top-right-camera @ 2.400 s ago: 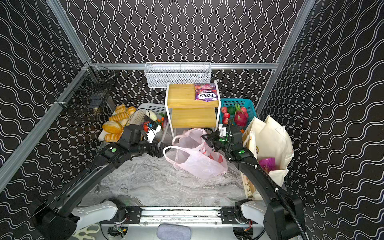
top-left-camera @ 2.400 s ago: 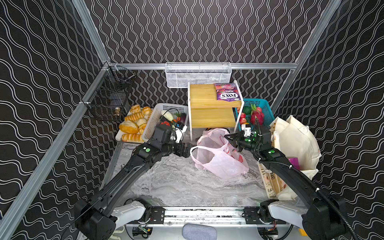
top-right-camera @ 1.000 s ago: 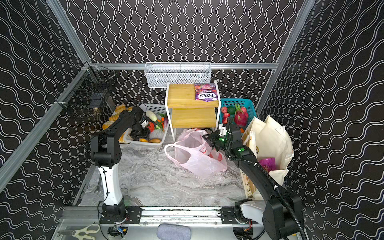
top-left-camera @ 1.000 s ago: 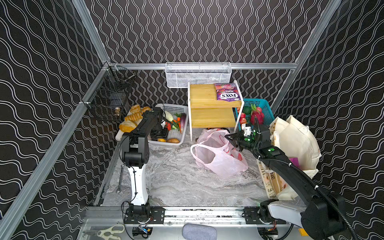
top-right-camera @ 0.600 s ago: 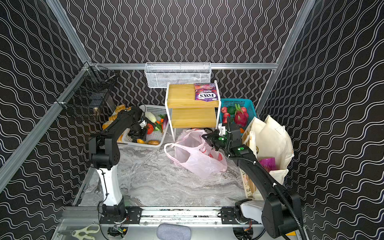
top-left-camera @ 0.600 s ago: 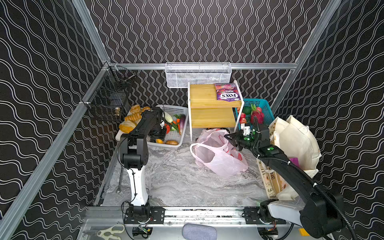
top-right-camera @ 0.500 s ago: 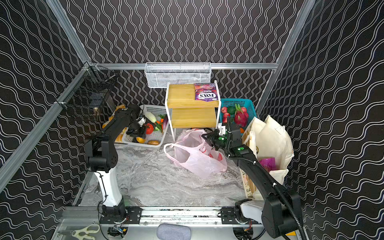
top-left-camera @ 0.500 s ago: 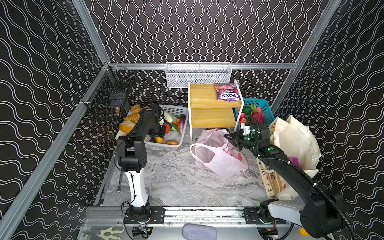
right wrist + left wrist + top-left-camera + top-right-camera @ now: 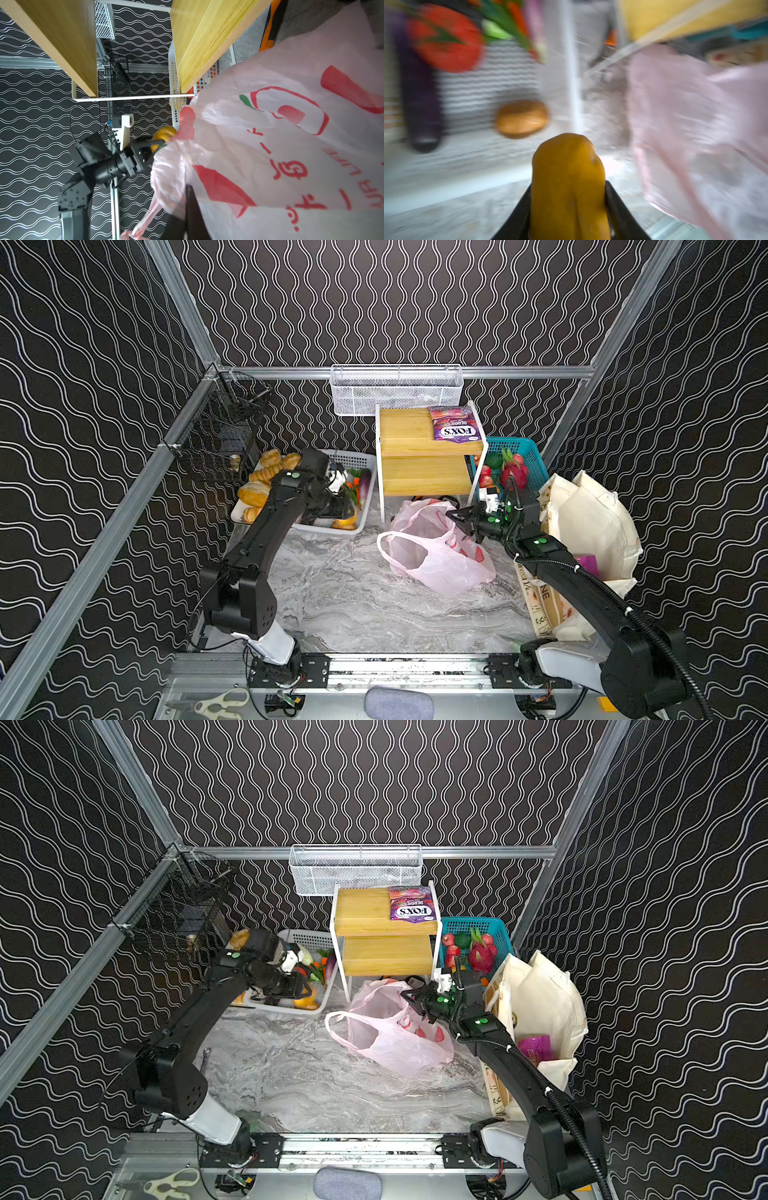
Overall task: Place the mixed food into the grocery bags and tie them
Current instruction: 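Lift the yellow fruit and carry it toward the pink bag with left gripper, then lower the yellow fruit into the pink bag and open the left gripper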
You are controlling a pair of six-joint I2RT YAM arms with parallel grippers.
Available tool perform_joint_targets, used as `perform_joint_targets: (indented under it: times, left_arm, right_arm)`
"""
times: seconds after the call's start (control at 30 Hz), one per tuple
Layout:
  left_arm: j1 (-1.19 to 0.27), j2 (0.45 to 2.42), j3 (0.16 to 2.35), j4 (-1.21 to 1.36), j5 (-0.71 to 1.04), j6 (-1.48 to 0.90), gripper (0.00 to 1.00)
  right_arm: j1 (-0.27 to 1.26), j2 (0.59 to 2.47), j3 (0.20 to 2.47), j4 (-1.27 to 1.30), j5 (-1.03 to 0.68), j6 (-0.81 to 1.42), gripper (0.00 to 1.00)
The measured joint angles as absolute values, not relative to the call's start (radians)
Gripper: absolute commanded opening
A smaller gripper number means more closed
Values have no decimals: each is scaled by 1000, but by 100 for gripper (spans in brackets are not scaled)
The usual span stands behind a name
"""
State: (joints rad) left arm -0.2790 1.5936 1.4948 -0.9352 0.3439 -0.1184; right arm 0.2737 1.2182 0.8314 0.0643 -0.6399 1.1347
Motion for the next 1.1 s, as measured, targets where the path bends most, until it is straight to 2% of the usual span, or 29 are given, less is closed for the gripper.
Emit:
perform_joint_targets:
  times: [0.13, 0.23, 0.5, 0.63, 0.8, 0.83, 0.9, 1.0, 1.1]
  left_arm:
    - [-452, 1531, 1389, -883, 408, -202, 35]
    - [-503, 1454, 1288, -824, 389, -292, 33]
    - [-548, 1289, 1109, -771, 329, -424, 36]
    - [-555, 1262, 1000, -595, 402, -516, 36]
    - [-590, 1343, 1007, -319, 466, -616, 40]
    - [-593, 1358, 1009, -263, 476, -634, 46]
    - [-593, 1397, 1012, -163, 487, -670, 50]
    - [-598, 1467, 1019, -37, 503, -730, 60]
    - [-609, 1535, 1051, 53, 524, -787, 63]
  right_arm:
    - [272, 1233, 844, 75, -653, 1136, 0]
    - [272, 1247, 865, 80, -665, 1141, 0]
    - [271, 1243, 851, 112, -678, 1170, 0]
    - [271, 1210, 813, 153, -678, 1188, 0]
    - [270, 1171, 740, 198, -677, 1233, 0]
    - [270, 1167, 729, 208, -677, 1248, 0]
    - [270, 1163, 714, 222, -677, 1261, 0]
    - [270, 1163, 704, 241, -670, 1290, 0]
    - [264, 1171, 703, 285, -670, 1321, 0]
